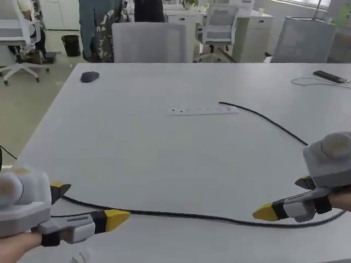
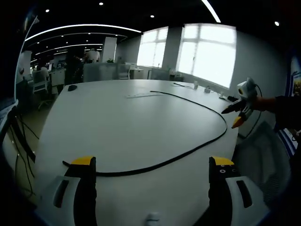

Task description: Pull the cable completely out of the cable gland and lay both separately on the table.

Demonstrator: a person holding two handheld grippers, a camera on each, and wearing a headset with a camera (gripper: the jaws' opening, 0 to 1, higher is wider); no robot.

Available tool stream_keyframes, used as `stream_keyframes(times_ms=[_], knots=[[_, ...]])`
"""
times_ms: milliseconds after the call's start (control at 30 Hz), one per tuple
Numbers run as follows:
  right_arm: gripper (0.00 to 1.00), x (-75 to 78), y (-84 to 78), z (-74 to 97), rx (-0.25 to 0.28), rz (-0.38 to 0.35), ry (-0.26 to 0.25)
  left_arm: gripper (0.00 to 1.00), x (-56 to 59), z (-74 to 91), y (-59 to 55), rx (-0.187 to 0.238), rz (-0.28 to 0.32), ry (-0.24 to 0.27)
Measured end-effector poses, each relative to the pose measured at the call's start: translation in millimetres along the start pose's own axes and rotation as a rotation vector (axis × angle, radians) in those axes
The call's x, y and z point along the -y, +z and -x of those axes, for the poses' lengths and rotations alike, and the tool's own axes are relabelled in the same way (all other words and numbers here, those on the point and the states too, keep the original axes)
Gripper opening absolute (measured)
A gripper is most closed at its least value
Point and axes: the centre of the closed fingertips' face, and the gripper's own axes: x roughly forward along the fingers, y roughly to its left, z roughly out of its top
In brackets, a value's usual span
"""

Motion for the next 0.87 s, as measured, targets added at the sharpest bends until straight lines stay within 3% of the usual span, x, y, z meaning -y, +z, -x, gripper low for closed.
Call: stream_keyframes(times_ms=[133,200,233,367,500,667,767,867], knots=[[0.99,2.3,-0.1,-0.4,0.024,-0.012,0.015,1.00,7.3,-0.8,1.8,-0.016,0.009,0.001],[0.99,1.6,0.5,-2.7,0.031,-0.020,0.020,1.00,8.5,0.1,-4.2,-0.067,0.026,0.014],[0.99,1.2,0.4,-3.7,0.033,-0.019,0.021,1.00,8.1,0.3,-5.1,-0.073,0.032,0.022],[0.99,0.9,2.2,-8.2,0.046,-0.007,0.050,1.00,10.7,4.4,-7.0,-0.072,0.031,0.045],[0.99,5.1,21.3,-6.8,0.114,-0.012,0.076,1.00,8.1,7.4,-9.5,-0.085,0.040,0.091],[0.99,13.4,30.8,-7.3,0.146,0.001,0.093,1.00,12.3,5.3,-6.1,-0.077,0.051,0.118],[0.99,13.7,28.0,-9.2,0.145,-0.019,0.111,1.00,16.4,3.9,-2.3,-0.056,0.008,0.145],[0.99,14.1,25.7,-9.8,0.146,-0.020,0.118,1.00,17.2,2.2,-3.5,-0.066,0.011,0.150]])
